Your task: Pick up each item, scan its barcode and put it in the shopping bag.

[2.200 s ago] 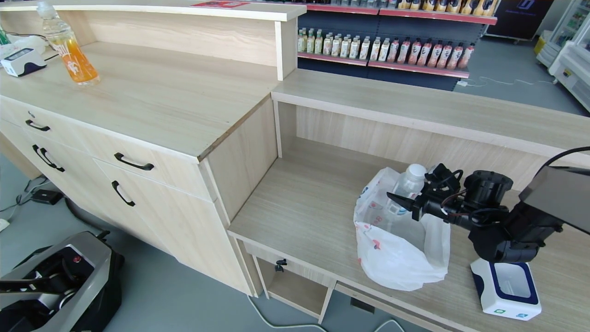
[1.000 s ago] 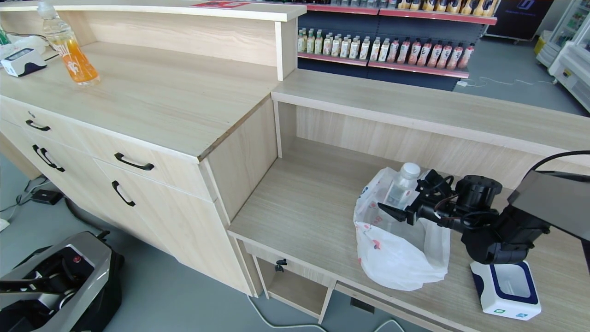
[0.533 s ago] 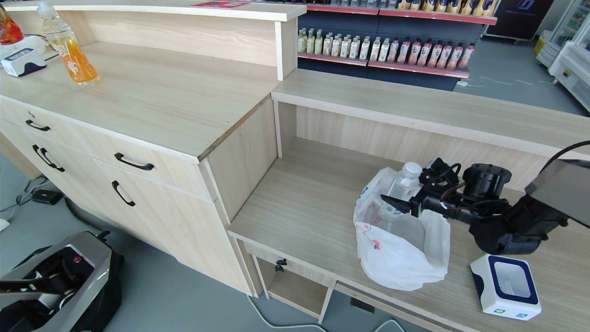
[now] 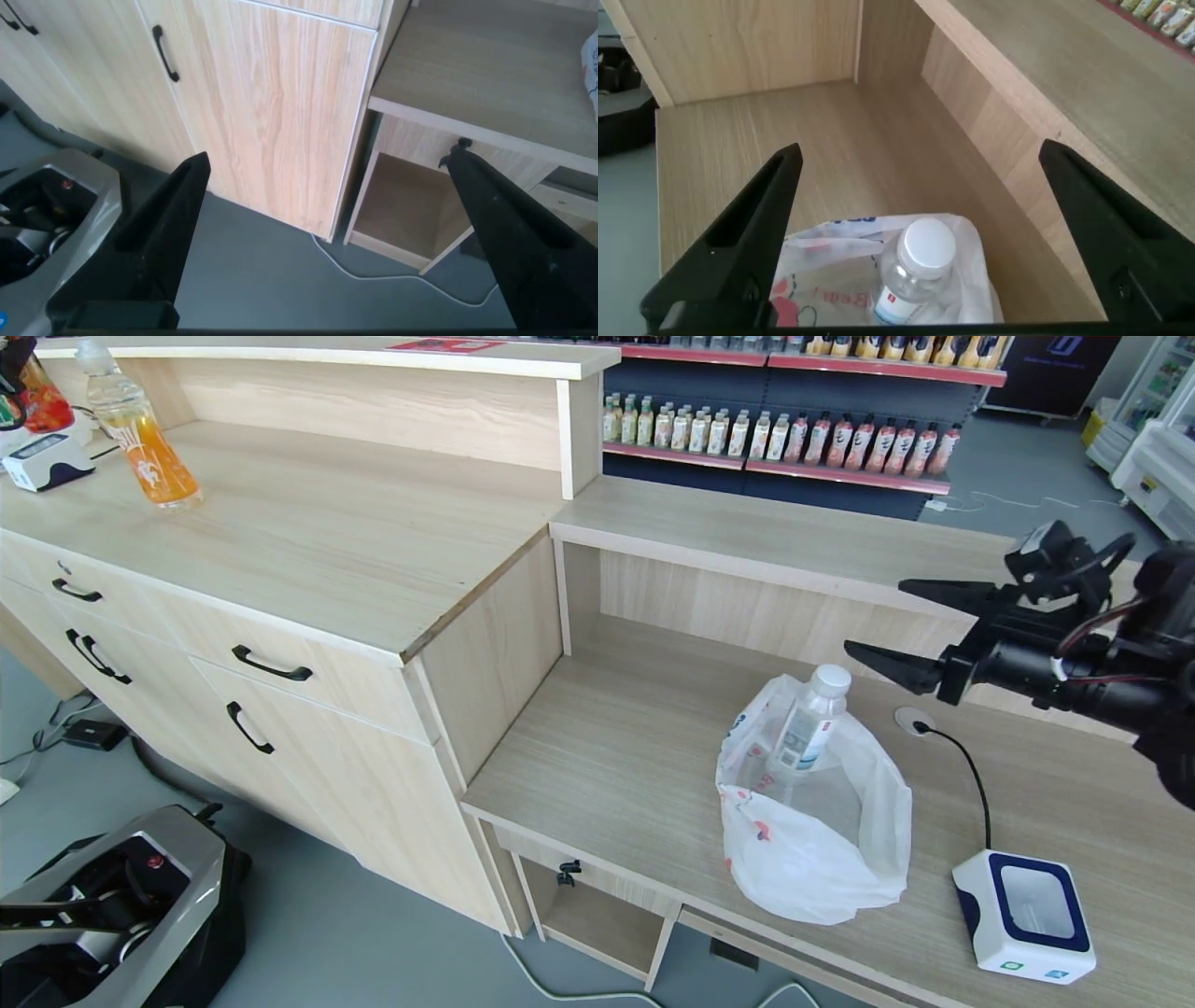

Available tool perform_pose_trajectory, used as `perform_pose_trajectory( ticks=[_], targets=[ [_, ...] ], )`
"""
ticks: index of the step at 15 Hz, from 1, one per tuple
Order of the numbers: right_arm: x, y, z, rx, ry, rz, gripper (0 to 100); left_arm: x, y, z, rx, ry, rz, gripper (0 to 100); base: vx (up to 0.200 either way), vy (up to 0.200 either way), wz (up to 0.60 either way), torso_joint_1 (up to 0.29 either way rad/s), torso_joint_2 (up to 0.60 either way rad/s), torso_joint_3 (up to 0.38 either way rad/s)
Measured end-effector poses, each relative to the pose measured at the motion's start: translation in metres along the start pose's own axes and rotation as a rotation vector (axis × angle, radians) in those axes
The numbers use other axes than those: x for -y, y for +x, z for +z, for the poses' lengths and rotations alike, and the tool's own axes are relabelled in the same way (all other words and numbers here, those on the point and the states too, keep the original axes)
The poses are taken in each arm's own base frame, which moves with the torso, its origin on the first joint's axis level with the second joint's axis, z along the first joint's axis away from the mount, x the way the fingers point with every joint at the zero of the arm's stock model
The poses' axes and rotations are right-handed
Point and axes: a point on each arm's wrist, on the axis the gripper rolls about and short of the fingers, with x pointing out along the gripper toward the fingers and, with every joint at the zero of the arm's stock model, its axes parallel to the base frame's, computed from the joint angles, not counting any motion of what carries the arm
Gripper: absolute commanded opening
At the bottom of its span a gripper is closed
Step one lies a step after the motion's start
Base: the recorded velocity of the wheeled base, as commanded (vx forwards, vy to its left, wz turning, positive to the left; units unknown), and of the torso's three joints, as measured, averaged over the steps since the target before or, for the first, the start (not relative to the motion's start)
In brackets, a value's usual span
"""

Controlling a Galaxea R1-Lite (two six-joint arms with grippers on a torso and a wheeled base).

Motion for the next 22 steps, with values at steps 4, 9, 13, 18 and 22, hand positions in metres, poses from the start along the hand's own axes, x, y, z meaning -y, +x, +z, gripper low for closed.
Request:
perform_pose_trajectory(
  ticks=[4, 9, 13, 18, 22],
  targets=[
    [-0.029, -0.074, 0.067, -0.020, -0.035, -0.119, 100, 0.000, 0.000, 0.000, 0.000, 0.000, 0.000, 100, 0.000, 0.000, -0.60, 0.000, 0.00, 0.002],
    [-0.047, -0.134, 0.081, -0.269, -0.069, -0.603, 100, 0.000, 0.000, 0.000, 0.000, 0.000, 0.000, 100, 0.000, 0.000, -0.60, 0.000, 0.00, 0.003],
    [-0.040, -0.144, 0.042, -0.486, 0.034, -0.674, 100, 0.000, 0.000, 0.000, 0.000, 0.000, 0.000, 100, 0.000, 0.000, -0.60, 0.002, 0.00, 0.002],
    [0.003, -0.139, -0.020, -0.615, 0.116, -0.681, 100, 0.000, 0.000, 0.000, 0.000, 0.000, 0.000, 100, 0.000, 0.000, 0.00, 0.000, 0.00, 0.000],
    [0.023, -0.165, -0.064, -0.545, 0.150, -0.413, 100, 0.000, 0.000, 0.000, 0.000, 0.000, 0.000, 100, 0.000, 0.000, 0.00, 0.000, 0.00, 0.000]
  ],
)
